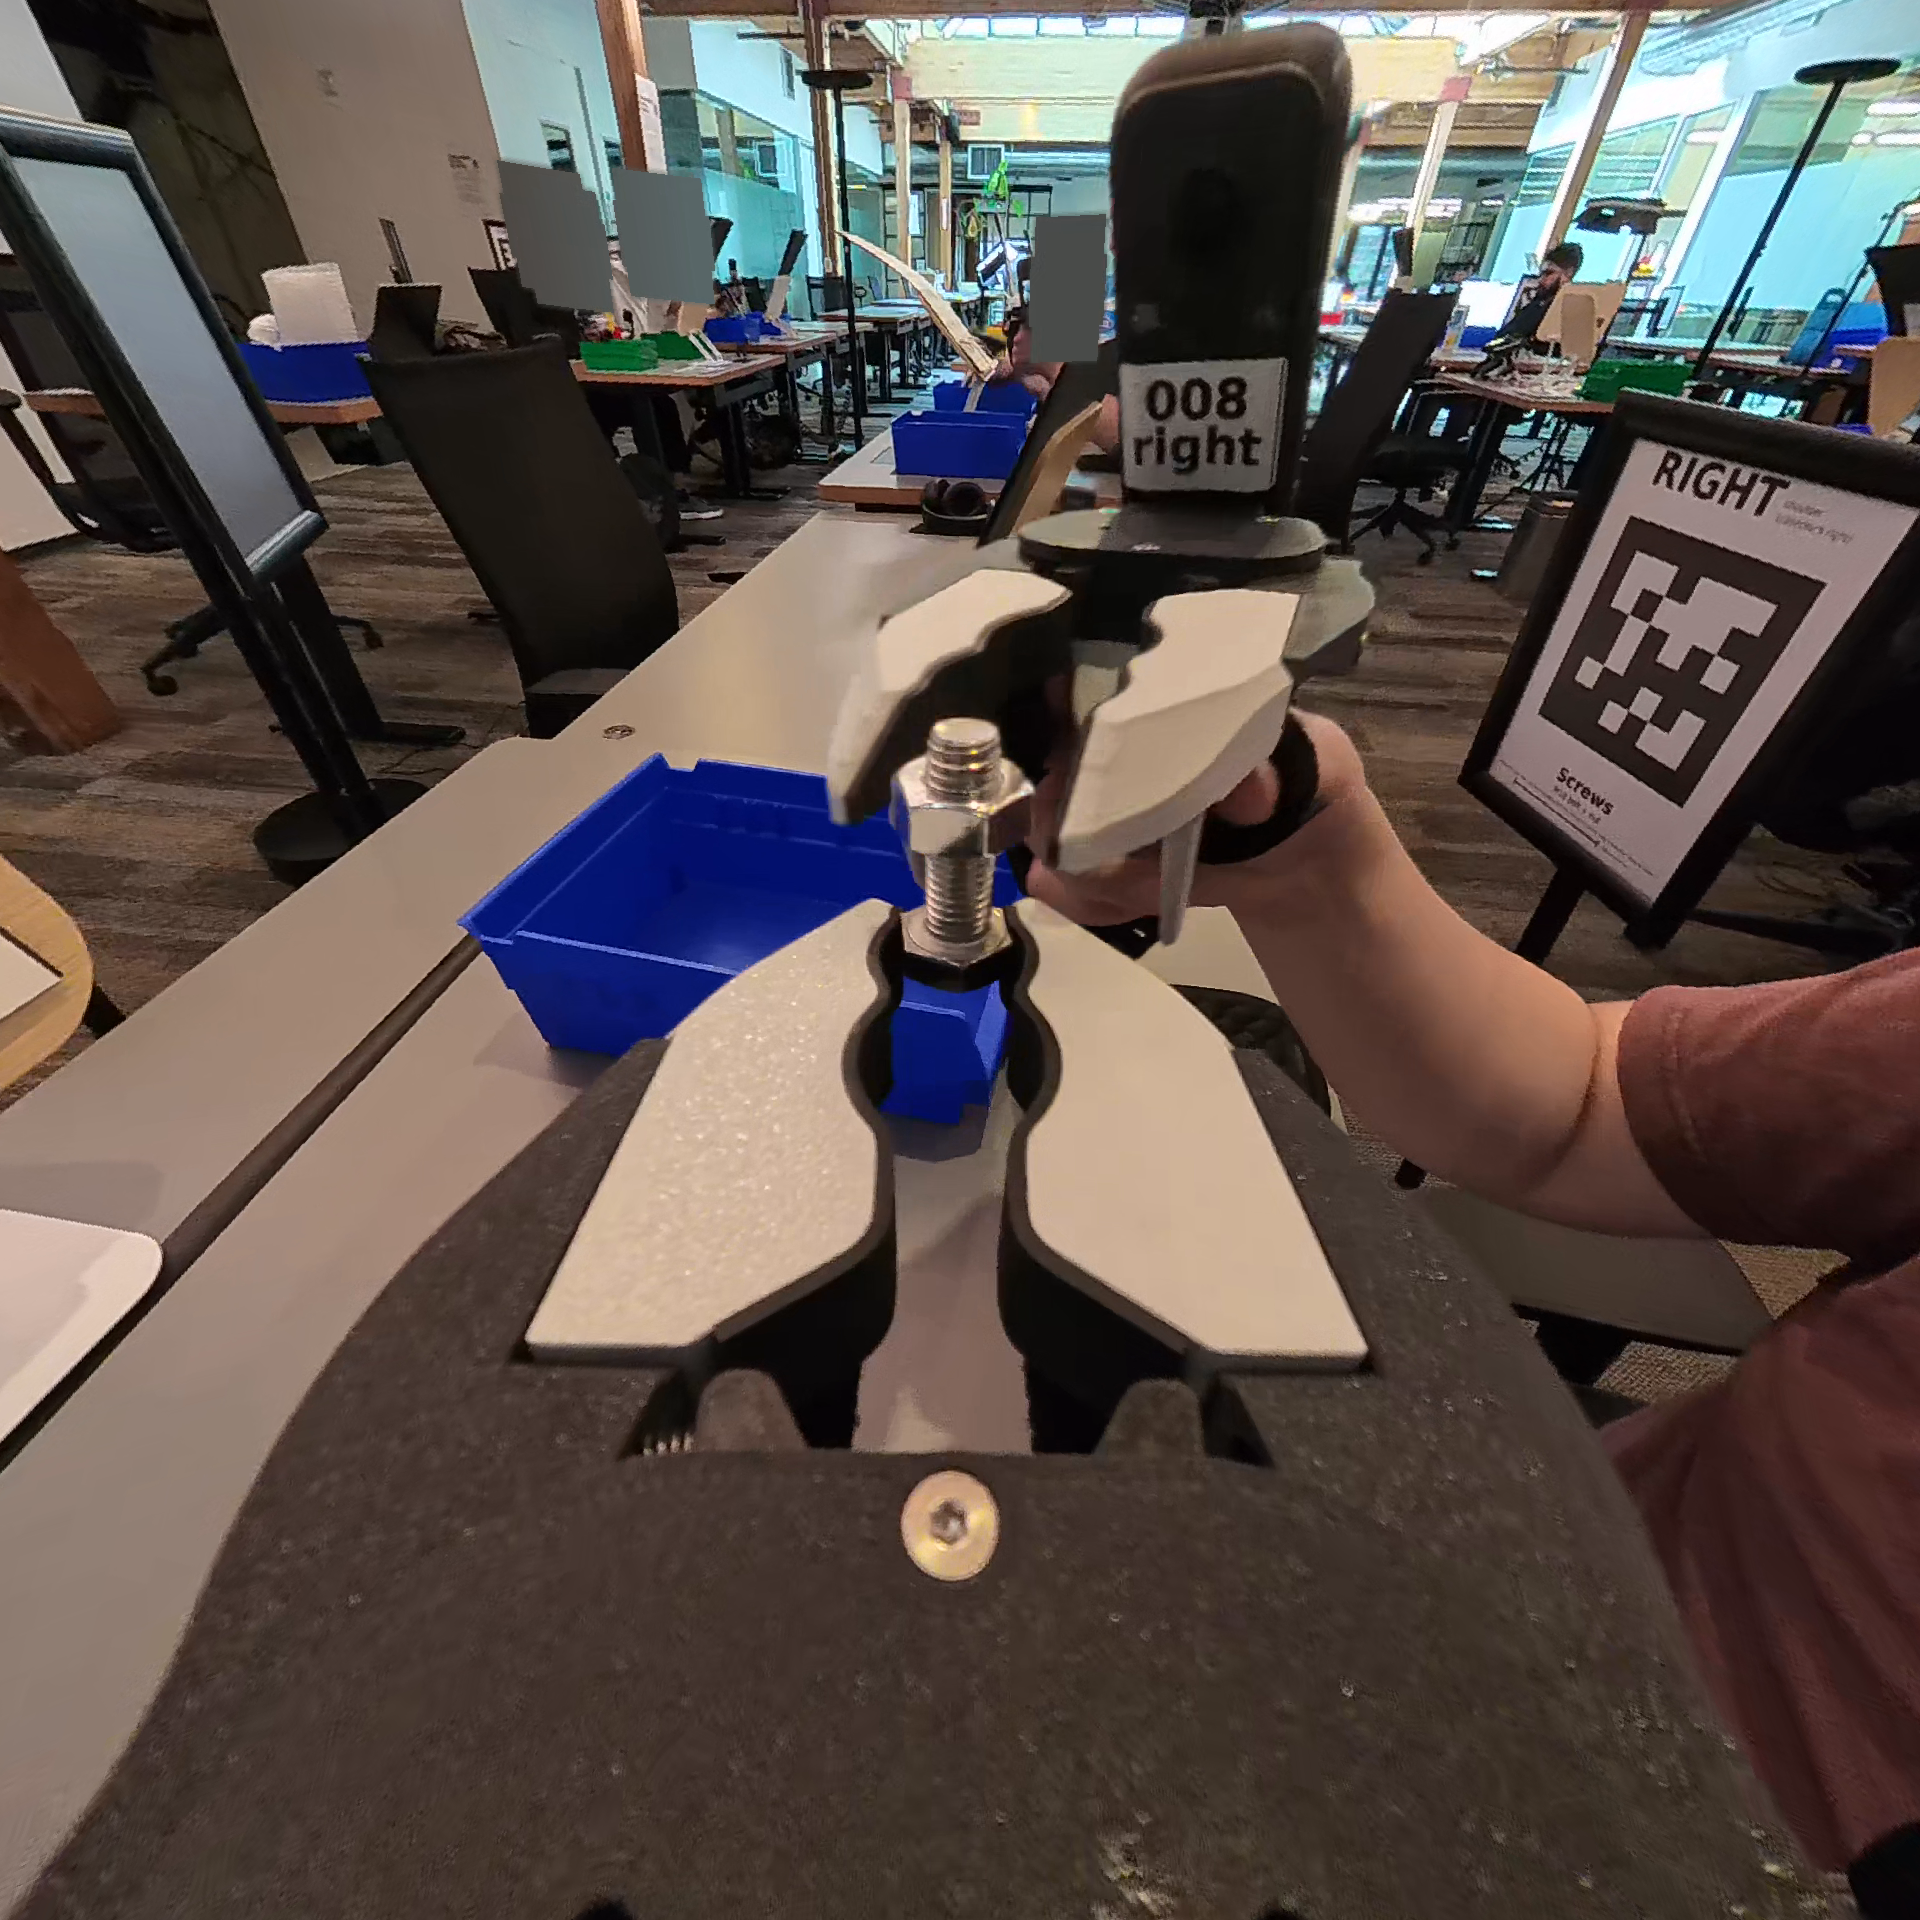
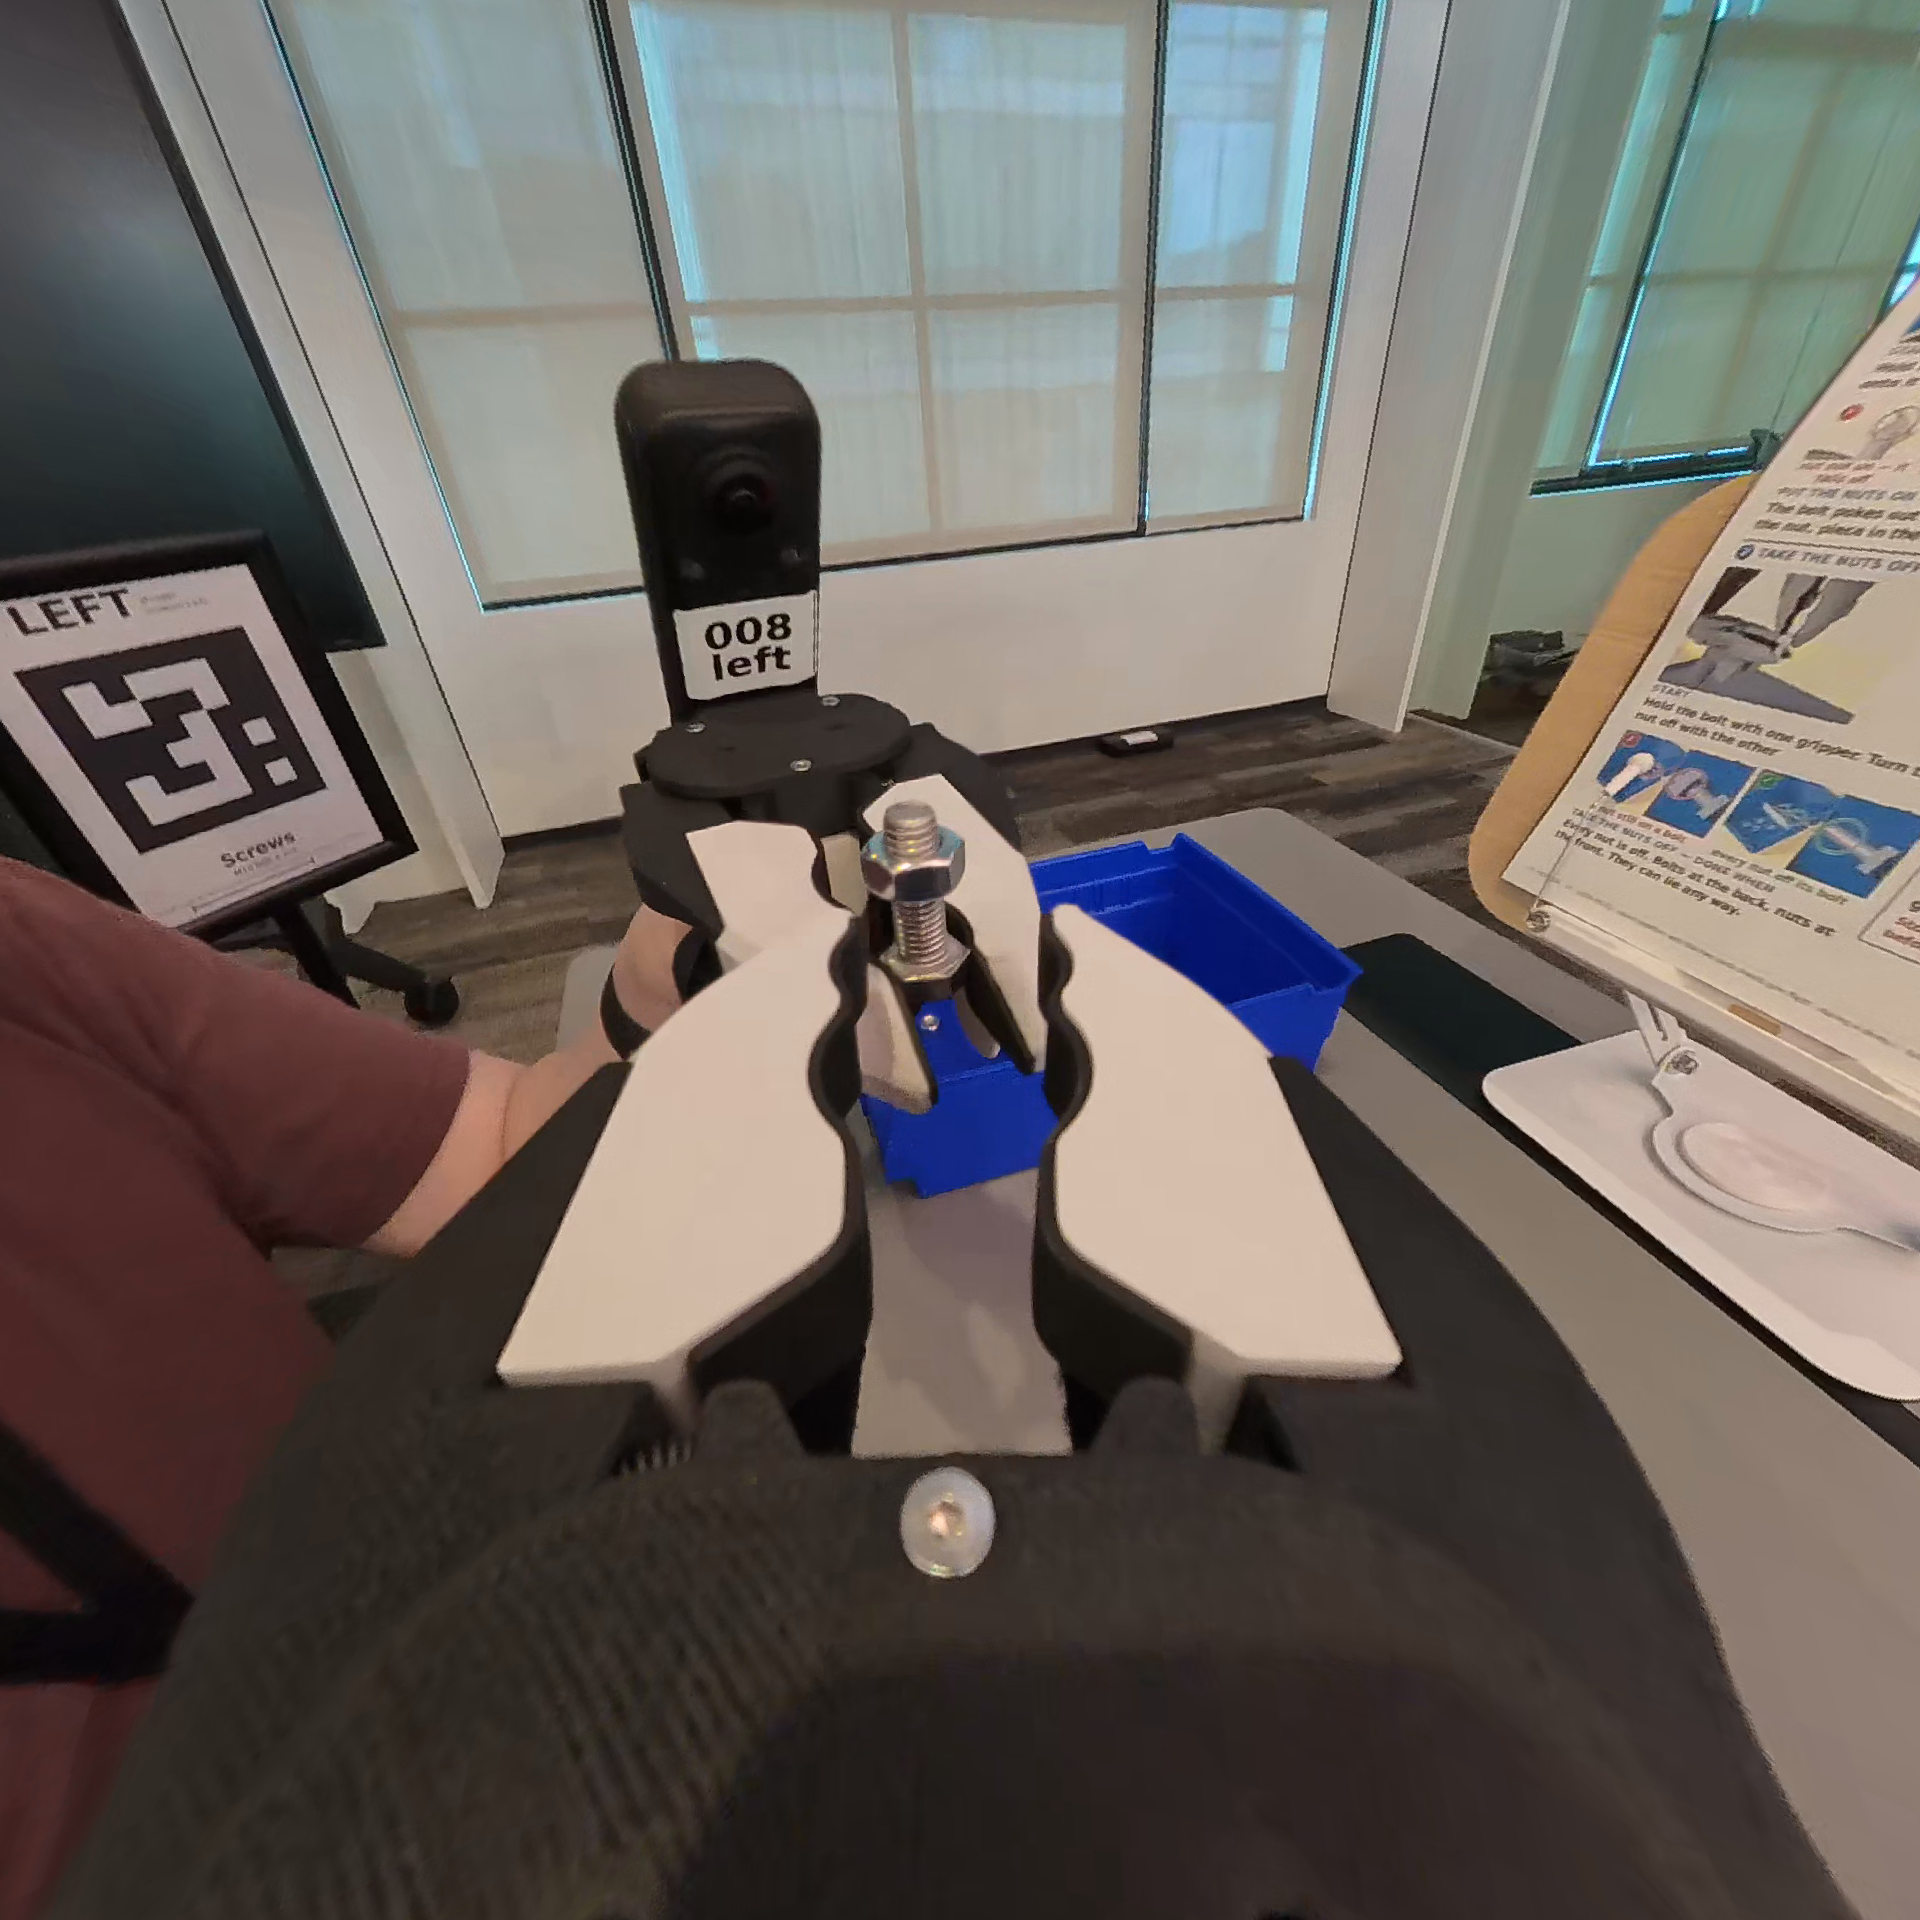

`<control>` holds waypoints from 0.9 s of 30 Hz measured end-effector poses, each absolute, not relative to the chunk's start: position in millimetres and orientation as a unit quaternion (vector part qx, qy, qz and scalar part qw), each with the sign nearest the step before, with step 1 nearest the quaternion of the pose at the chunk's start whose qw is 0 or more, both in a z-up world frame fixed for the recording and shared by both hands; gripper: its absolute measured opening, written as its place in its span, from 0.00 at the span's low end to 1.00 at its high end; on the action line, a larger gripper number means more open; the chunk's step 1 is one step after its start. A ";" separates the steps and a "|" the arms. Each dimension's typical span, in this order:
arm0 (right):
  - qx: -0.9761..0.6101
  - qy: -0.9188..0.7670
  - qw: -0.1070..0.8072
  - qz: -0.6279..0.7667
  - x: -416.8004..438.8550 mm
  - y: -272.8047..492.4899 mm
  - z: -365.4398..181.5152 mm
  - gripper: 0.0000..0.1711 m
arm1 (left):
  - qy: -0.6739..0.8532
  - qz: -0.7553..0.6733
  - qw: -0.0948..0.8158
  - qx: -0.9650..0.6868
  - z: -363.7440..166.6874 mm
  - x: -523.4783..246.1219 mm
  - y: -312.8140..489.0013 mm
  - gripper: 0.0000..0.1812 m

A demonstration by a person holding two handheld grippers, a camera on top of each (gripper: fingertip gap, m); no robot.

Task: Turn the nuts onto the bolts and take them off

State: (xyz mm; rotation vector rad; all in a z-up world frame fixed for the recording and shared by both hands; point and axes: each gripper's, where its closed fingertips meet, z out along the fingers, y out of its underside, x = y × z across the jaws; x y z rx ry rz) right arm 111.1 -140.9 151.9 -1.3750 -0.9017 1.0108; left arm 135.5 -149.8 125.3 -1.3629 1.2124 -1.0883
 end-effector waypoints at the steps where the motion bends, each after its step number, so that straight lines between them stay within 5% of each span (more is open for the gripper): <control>1: -0.586 -0.389 0.567 0.429 107.9 -140.1 150.2 0.18 | 0.499 -0.448 0.486 -0.560 125.0 136.1 -150.5 0.09; 7: -0.563 -0.398 0.551 0.471 101.1 -145.0 151.0 0.06 | 0.507 -0.450 0.490 -0.548 125.9 138.0 -153.5 0.10; 12: -0.607 -0.344 0.576 0.425 165.7 -111.4 163.9 0.06 | 0.509 -0.418 0.493 -0.568 126.2 125.7 -147.4 0.27; 14: -0.737 -0.295 0.513 0.325 225.5 -67.7 121.9 0.06 | 0.513 -0.398 0.492 -0.579 124.2 117.6 -143.2 0.25; 20: -0.990 -0.067 0.128 -0.002 412.3 -23.6 -76.2 0.06 | 0.510 -0.390 0.465 -0.610 116.8 109.6 -138.0 0.25; 27: -0.998 -0.002 0.044 -0.055 453.4 -20.2 -140.6 0.06 | 0.519 -0.379 0.452 -0.619 109.4 111.6 -139.8 0.24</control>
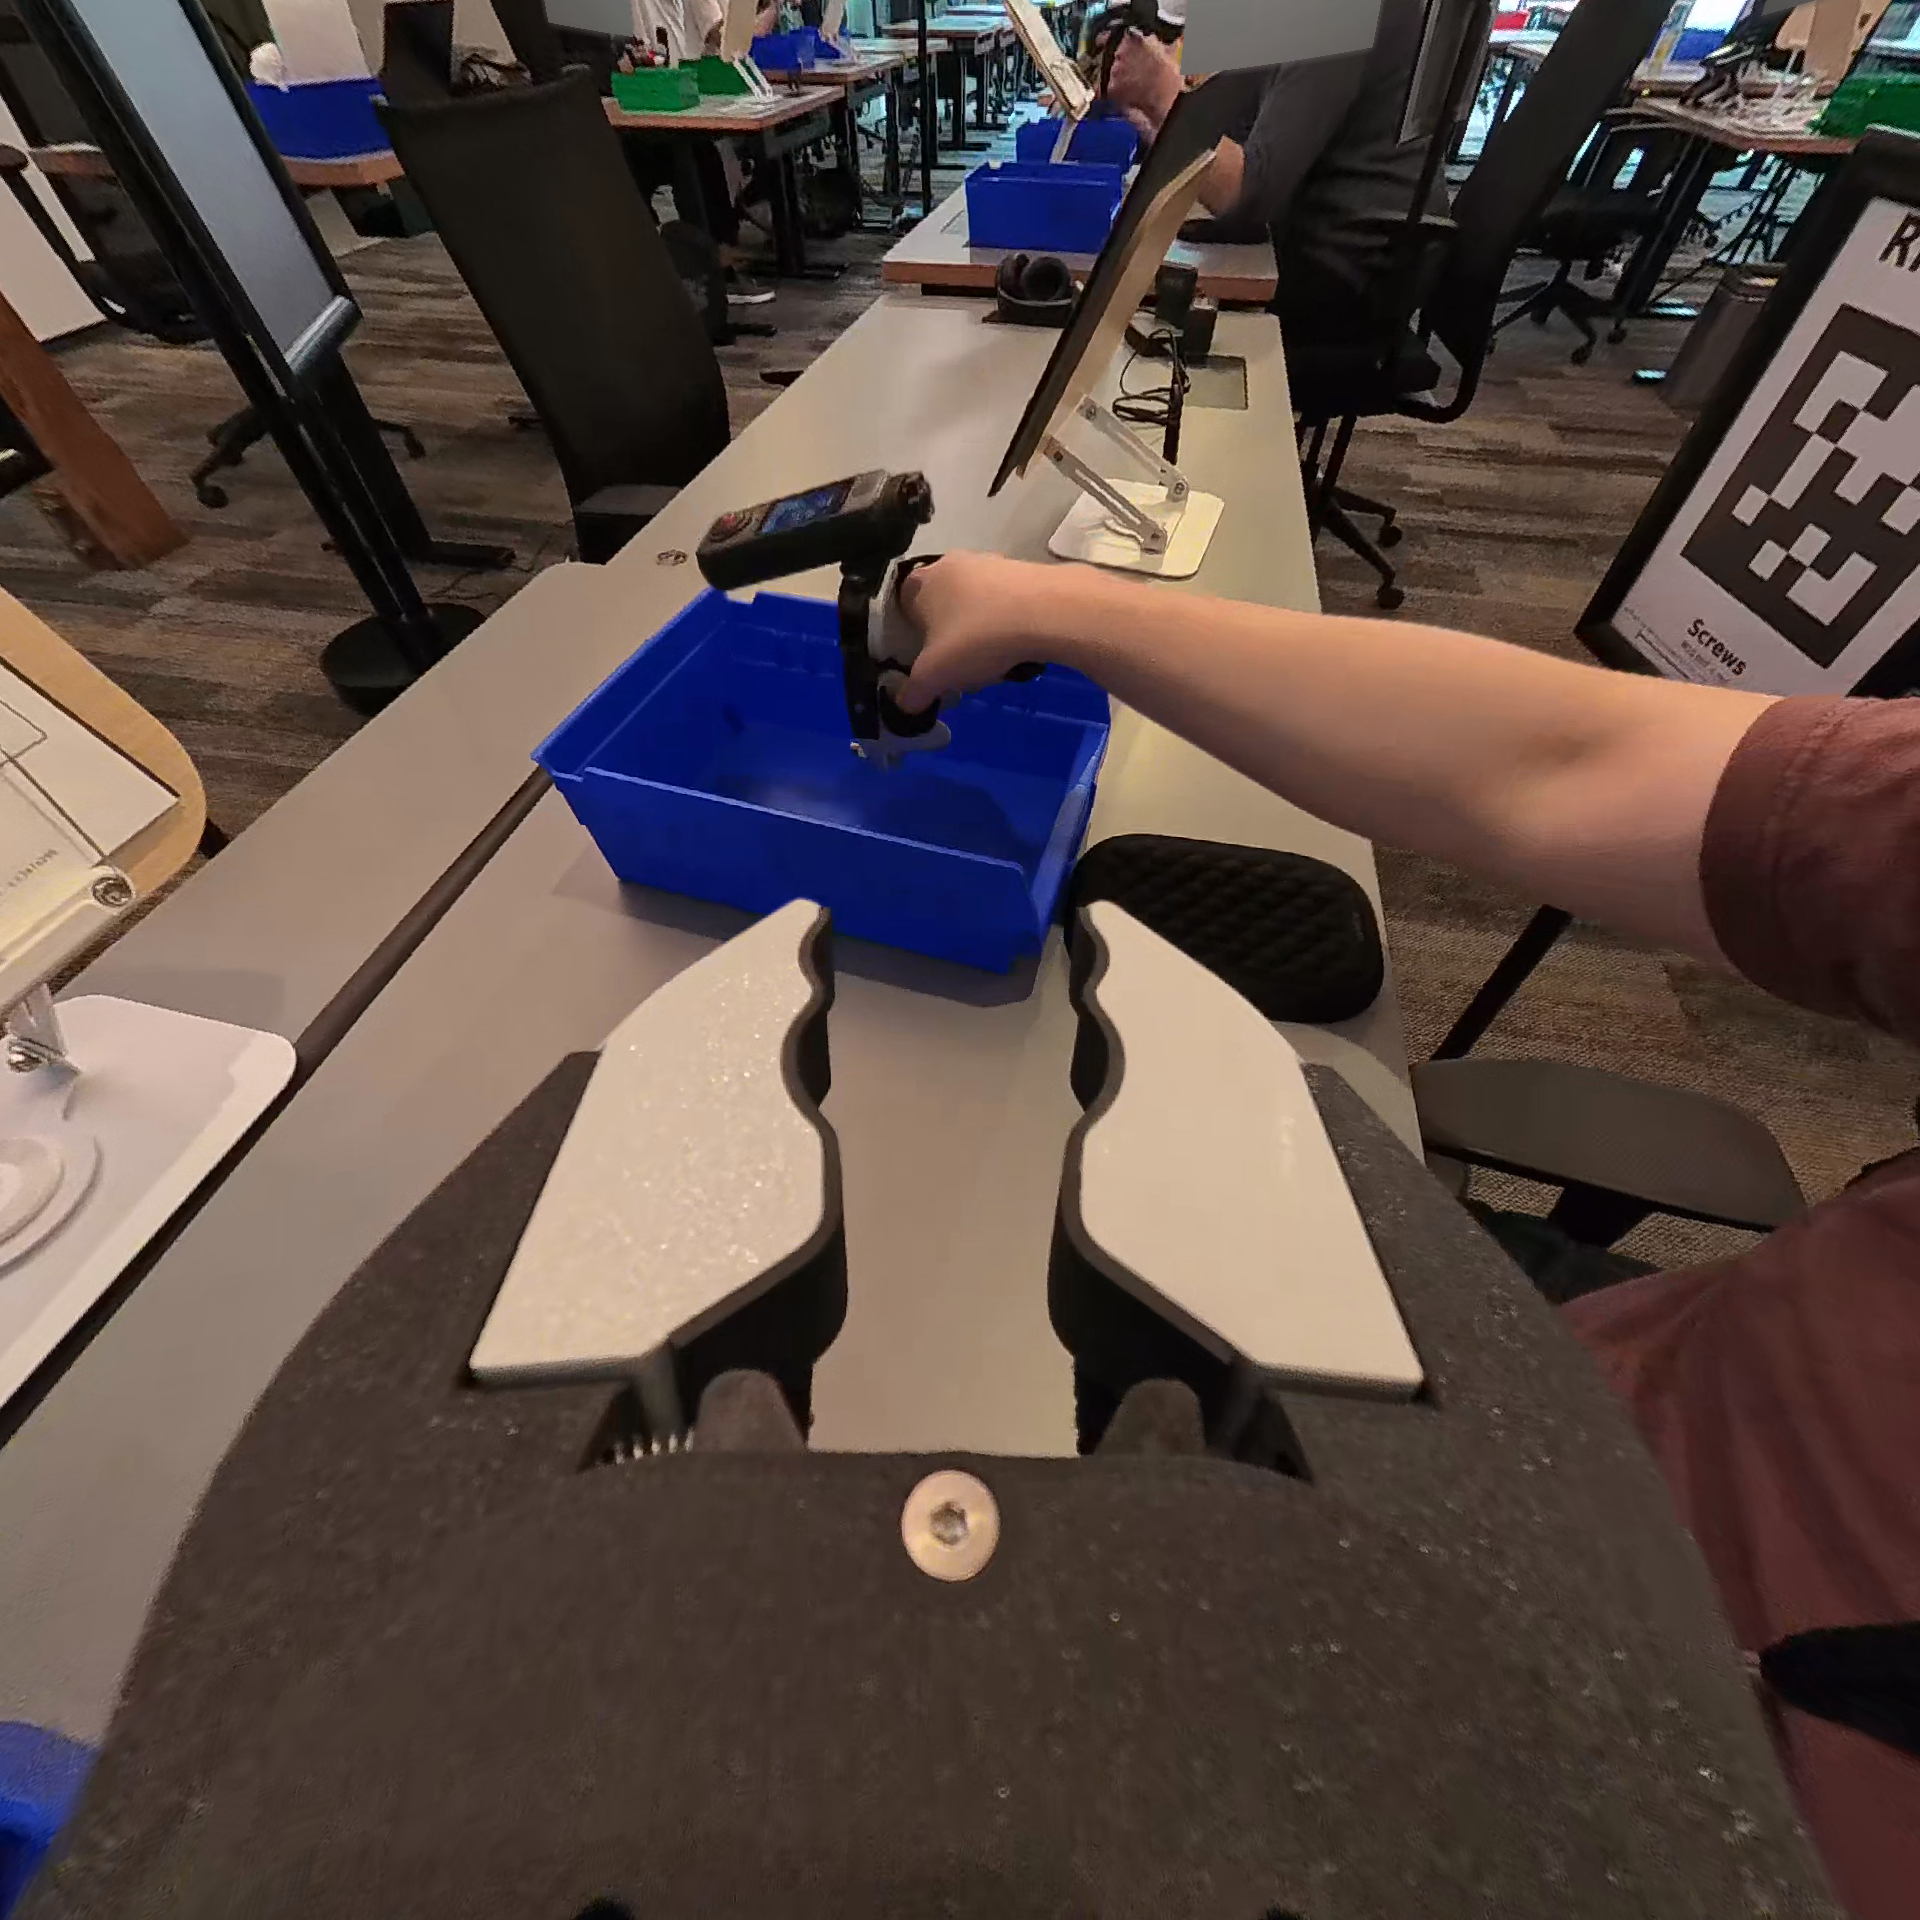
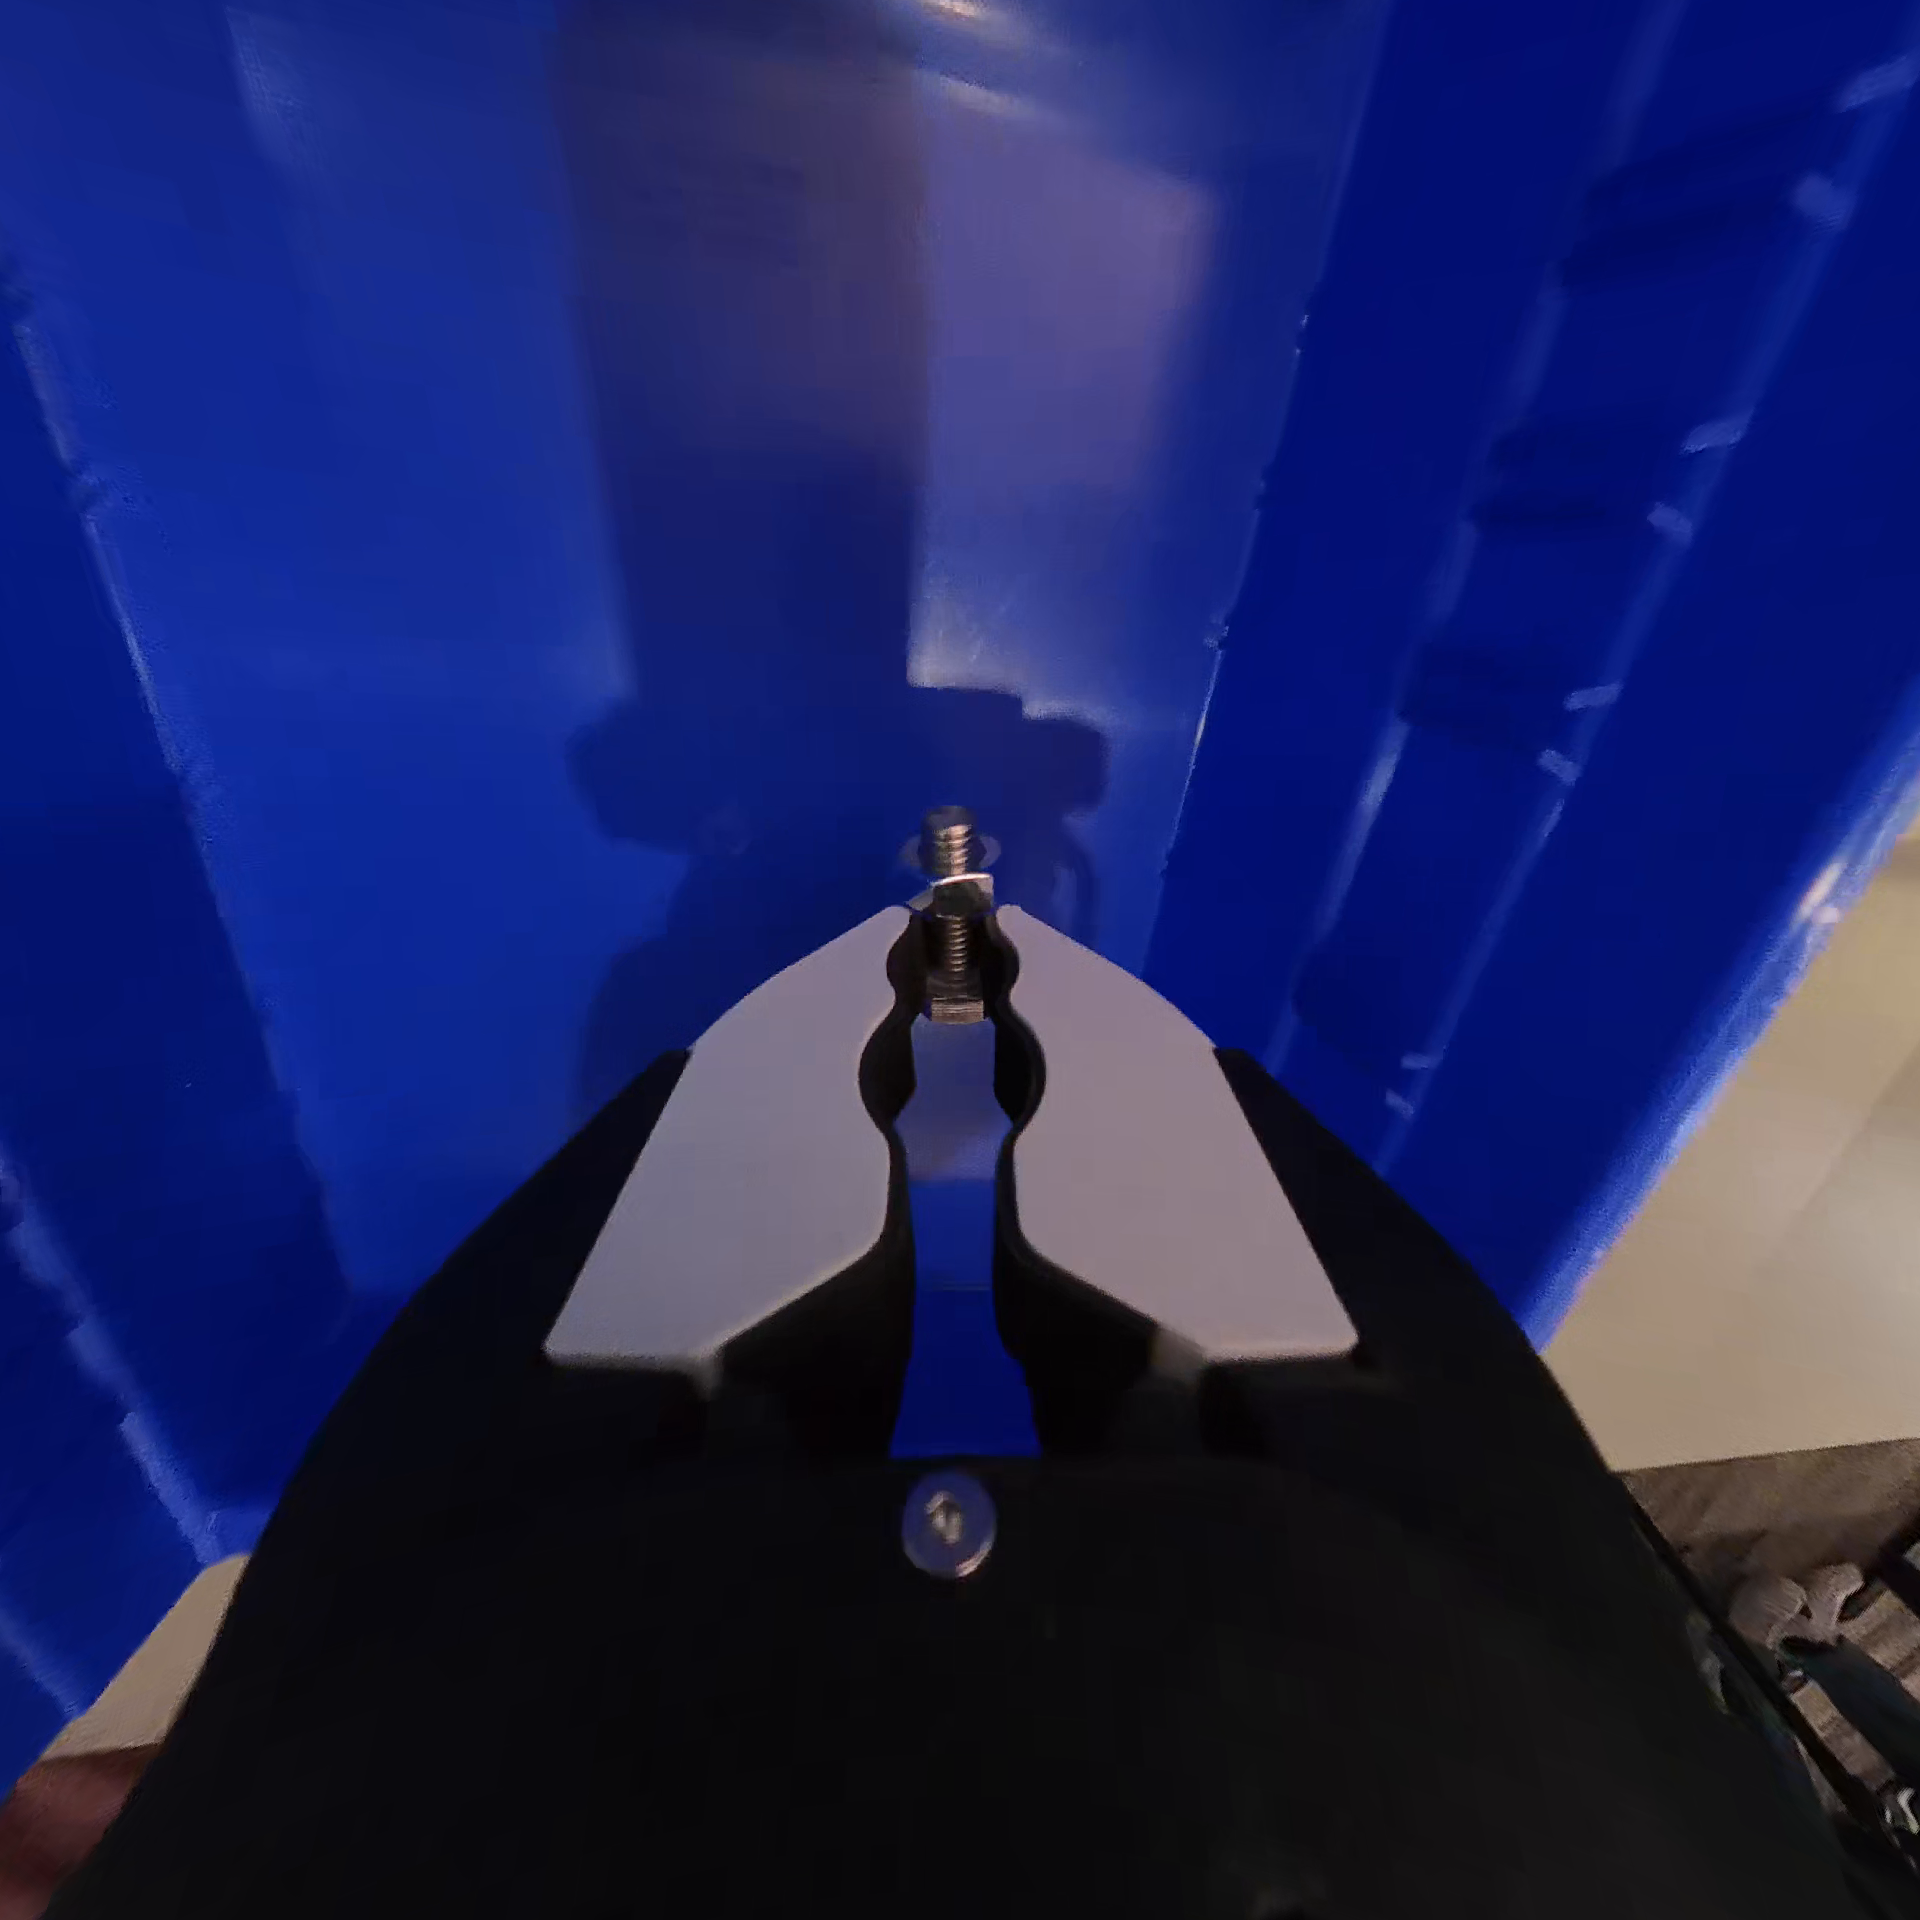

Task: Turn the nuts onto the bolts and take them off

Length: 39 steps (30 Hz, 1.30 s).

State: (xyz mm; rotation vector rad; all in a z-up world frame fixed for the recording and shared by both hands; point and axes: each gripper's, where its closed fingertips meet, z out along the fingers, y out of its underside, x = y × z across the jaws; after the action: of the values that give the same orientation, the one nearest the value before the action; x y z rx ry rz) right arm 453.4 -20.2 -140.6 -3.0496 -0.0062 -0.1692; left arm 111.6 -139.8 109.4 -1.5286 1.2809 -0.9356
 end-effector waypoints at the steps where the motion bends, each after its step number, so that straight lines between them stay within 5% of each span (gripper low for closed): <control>1: -0.998 -0.003 0.038 -0.059 454.4 -20.6 -144.0 0.06 | 0.518 -0.380 0.453 -0.618 110.1 111.5 -140.0 0.24; 10: -0.996 -0.020 -0.002 -0.092 466.4 -28.4 -159.7 0.07 | 0.517 -0.384 0.447 -0.621 109.0 109.4 -136.8 0.24; 12: -0.994 -0.035 0.010 -0.102 465.6 -27.8 -149.8 0.14 | 0.515 -0.384 0.449 -0.621 109.6 108.4 -135.9 0.24; 18: -0.941 -0.087 0.317 -0.085 425.6 7.1 -19.3 0.19 | 0.495 -0.330 0.484 -0.642 120.6 75.3 -120.8 0.24; 23: -0.792 -0.140 0.589 0.078 349.9 2.6 118.1 0.27 | 0.392 -0.190 0.520 -0.735 115.7 -19.5 -67.0 0.22; 33: -0.680 -0.223 0.673 0.190 291.0 -2.1 155.1 0.27 | 0.230 -0.061 0.342 -0.909 16.8 -166.9 -18.5 0.13; 39: -0.685 -0.246 0.651 0.214 279.6 18.4 136.1 0.27 | 0.232 -0.056 0.354 -0.904 16.3 -165.7 -7.6 0.13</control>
State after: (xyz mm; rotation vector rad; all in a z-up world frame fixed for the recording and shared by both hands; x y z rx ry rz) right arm 279.6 18.4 136.1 -1.5561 -0.5593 0.4857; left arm -165.7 -7.6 16.3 -2.3385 0.6008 -0.1445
